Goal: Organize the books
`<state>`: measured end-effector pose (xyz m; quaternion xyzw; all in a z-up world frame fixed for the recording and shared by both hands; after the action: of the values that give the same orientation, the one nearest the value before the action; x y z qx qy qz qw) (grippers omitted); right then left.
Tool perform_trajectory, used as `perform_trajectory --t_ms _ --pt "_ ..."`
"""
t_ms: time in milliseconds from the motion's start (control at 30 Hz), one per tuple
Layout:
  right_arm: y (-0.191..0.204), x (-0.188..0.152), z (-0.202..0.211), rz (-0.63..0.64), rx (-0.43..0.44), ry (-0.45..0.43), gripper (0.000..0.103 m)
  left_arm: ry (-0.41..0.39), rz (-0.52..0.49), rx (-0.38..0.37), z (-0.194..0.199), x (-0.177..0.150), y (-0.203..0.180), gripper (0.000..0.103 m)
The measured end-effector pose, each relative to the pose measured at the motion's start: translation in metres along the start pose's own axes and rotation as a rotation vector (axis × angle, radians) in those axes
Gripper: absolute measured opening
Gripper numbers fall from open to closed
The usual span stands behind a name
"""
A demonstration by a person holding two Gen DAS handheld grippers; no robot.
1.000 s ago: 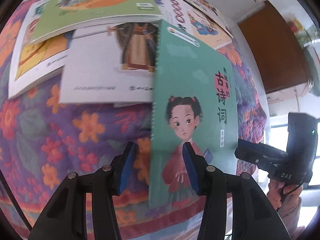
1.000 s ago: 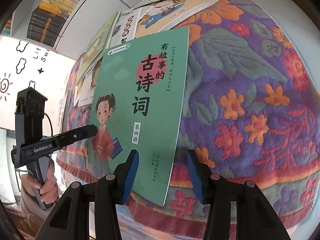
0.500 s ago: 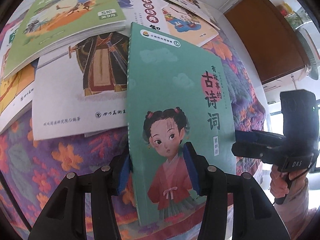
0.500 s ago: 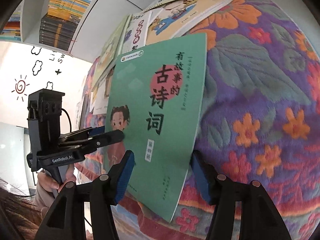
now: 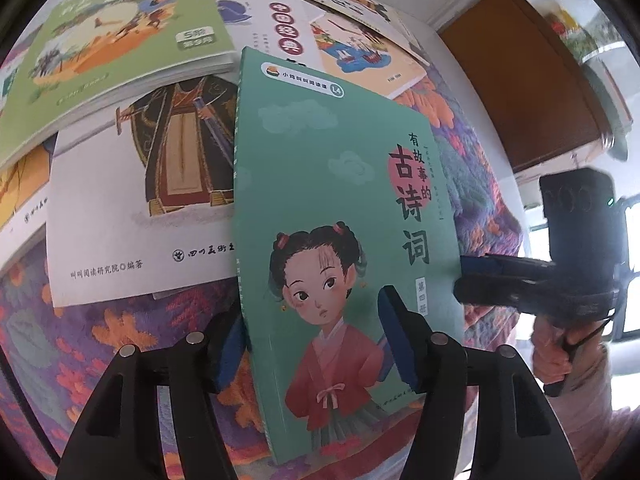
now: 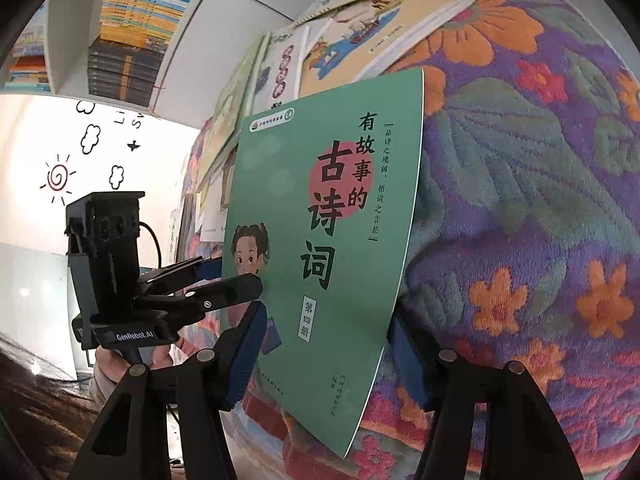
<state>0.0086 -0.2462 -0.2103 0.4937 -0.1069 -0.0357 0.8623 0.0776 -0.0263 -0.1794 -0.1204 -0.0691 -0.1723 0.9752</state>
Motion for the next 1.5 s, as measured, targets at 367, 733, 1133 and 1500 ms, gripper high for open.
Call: perform_trajectory --t_ms 367,733,1133,1500 --pt "-0.026 -0.006 0.01 -0.066 0.064 -0.063 0.015 0.053 0.131 -0.067 -0.001 -0.001 0.025 0.036" --pt "-0.028 0.001 0.003 -0.079 0.103 -0.087 0.015 0.056 0.129 -0.064 -0.005 0.0 0.023 0.036" --pt "0.024 -0.007 0.007 0.006 -0.137 -0.115 0.015 0.047 0.082 0.116 0.006 -0.009 -0.005 0.036" --pt "0.074 -0.029 0.009 0.159 -0.17 -0.108 0.015 0.033 0.009 0.137 0.026 -0.037 -0.018 0.034"
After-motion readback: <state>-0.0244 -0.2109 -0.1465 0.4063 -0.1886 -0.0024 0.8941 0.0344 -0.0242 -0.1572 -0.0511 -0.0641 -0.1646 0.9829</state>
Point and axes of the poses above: each gripper's, at about its wrist camera, not at the fingertips, and z roughly against the way its jaws point, y to its left, x to its top, the point moved 1 cm from there along -z, roughly the way its jaws point, and after that the axes turned 13 degrees about x, right-handed, at the moved point
